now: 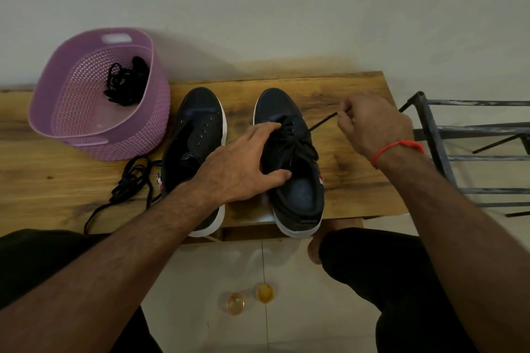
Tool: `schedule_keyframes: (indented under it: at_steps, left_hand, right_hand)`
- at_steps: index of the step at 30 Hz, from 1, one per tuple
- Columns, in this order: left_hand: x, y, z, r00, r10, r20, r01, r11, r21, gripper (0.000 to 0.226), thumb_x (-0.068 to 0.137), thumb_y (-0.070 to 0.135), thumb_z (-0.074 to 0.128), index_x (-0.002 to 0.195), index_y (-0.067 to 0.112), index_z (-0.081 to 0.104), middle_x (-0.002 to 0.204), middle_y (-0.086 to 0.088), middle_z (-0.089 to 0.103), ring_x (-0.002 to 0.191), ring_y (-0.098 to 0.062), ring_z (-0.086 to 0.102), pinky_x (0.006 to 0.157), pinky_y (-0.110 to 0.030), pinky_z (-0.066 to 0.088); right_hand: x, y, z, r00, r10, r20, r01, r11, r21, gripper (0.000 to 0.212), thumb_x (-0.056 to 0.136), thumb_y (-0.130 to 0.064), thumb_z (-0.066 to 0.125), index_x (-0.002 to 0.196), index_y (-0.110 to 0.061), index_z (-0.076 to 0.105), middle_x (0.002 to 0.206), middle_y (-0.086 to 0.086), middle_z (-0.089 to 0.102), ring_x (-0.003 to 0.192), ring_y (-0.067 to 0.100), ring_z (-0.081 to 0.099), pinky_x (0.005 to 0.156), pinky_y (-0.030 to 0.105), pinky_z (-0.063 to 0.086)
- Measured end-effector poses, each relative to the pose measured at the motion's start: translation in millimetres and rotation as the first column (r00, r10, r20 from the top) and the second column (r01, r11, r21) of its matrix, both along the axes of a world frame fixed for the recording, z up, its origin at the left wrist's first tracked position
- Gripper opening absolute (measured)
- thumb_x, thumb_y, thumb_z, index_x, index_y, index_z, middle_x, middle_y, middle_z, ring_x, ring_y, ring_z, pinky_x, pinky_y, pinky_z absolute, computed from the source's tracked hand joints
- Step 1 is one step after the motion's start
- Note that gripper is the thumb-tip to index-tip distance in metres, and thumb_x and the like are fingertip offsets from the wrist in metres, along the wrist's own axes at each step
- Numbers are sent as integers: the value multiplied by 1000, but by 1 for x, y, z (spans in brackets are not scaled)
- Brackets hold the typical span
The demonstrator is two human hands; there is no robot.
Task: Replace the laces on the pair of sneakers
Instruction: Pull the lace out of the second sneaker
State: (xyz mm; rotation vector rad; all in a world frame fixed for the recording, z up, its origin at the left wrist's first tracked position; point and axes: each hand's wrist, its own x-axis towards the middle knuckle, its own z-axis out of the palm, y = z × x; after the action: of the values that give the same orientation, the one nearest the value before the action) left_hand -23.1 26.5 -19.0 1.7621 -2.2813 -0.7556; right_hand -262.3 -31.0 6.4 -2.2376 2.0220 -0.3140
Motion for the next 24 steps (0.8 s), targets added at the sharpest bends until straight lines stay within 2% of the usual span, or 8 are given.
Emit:
schedule_keyframes:
  at_steps: [5,9,12,14,16,18,20,24]
  left_hand:
    - [0,1,0,1000,5,-2,-5,1000,-3,95,82,70,65,155,39,12,163,8,26,129,-18,53,98,-45,49]
    - [0,2,-1,1000,-3,-14,3,1000,-21,92,84,67,64,155,39,12,161,7,33,127,-17,54,96,-42,48]
    - [1,3,0,1000,-14,-16,14,1000,-26,93,83,64,65,156,38,12,161,8,31,127,-17,53,97,-40,47]
    - [1,1,0,1000,-13,-14,12,1000,-21,95,82,64,66,156,37,12,160,7,30,128,-17,52,98,-41,47]
    - [0,1,-1,1000,-12,-1,12,999,-34,97,81,66,66,156,36,12,160,6,31,130,-19,51,100,-43,46]
    - [-1,1,-1,1000,-14,16,15,998,-60,98,81,68,65,156,35,12,159,4,31,134,-22,47,104,-47,44]
    - [-2,1,-2,999,-23,33,25,997,-79,100,80,69,64,157,37,10,163,5,24,141,-25,39,110,-53,36]
    - [-5,-3,-2,996,-81,-38,79,995,-55,108,78,60,70,158,42,-1,167,21,-6,149,-25,16,113,-59,22]
  right_hand:
    - [-1,-4,-2,973,-227,52,225,974,40,20,100,-37,49,103,-22,62,105,4,63,90,29,61,73,39,50]
    - [-3,-3,-3,963,-242,117,237,970,55,16,100,-33,49,101,-20,57,94,5,62,78,25,56,64,33,42]
    - [0,-2,-5,965,-160,208,135,982,129,10,99,-29,49,101,-20,53,93,6,61,78,21,54,67,35,45]
    - [3,-2,-6,979,-33,199,-4,983,184,10,97,-25,53,107,-22,53,113,7,58,101,24,53,86,38,47]
    - [7,0,-4,977,149,150,-183,954,239,29,94,-24,57,122,-28,52,136,5,49,126,29,42,103,43,39]
    - [10,1,-2,947,307,93,-321,912,255,38,95,-26,59,130,-37,52,145,-3,45,134,28,37,108,53,35]
    - [13,3,-2,926,358,118,-376,900,219,29,96,-24,60,123,-36,60,136,-7,56,127,24,47,104,54,40]
    - [15,4,-3,916,349,199,-381,912,152,18,97,-20,60,112,-28,68,112,0,69,106,22,62,91,42,52]
